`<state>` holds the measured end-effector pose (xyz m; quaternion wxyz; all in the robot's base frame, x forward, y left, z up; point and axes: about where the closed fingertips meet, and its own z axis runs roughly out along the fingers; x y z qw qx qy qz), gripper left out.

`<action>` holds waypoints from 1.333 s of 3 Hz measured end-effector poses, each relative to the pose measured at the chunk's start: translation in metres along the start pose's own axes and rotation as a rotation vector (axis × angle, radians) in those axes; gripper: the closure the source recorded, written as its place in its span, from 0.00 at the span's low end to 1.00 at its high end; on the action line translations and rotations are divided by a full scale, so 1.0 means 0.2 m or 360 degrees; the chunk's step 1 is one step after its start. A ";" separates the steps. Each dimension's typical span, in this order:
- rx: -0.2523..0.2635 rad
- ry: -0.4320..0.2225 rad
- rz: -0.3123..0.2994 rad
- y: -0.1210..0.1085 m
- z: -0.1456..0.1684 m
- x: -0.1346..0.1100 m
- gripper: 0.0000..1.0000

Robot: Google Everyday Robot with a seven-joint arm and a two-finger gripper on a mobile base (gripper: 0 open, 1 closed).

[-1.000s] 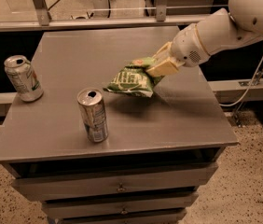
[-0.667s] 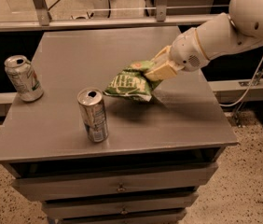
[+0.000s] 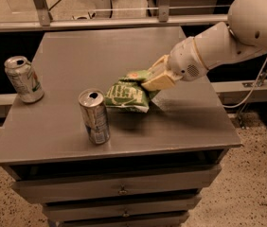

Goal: Move green jalapeno chip bag near redbull can

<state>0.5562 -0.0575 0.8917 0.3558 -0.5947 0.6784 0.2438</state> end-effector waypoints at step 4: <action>0.0006 0.0033 0.0002 0.02 0.03 0.03 0.00</action>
Offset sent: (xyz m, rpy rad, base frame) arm -0.0179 0.0133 -0.0169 -0.0052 0.0391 0.0109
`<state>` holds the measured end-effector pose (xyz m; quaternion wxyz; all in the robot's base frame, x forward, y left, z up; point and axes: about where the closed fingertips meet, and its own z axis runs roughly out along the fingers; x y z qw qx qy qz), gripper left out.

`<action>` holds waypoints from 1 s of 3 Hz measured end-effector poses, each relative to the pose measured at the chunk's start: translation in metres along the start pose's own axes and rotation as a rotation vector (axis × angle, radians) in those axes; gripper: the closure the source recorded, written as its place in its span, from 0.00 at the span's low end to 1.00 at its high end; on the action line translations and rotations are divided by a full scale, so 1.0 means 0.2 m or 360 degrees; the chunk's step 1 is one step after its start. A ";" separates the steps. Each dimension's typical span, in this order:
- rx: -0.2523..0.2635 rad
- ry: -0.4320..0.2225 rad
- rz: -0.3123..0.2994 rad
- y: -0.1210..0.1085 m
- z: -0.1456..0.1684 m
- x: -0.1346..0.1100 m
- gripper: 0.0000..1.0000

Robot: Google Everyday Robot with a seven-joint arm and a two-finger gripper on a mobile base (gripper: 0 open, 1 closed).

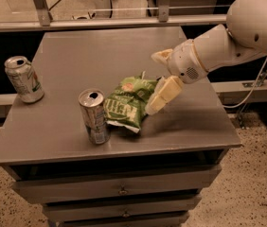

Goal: Move green jalapeno chip bag near redbull can

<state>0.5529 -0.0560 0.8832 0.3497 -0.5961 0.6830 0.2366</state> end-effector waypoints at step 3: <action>0.0373 0.0039 -0.0141 -0.32 -0.53 0.01 0.00</action>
Offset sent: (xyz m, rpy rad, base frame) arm 0.0587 -0.1645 0.1172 -0.0942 -0.3353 -0.2200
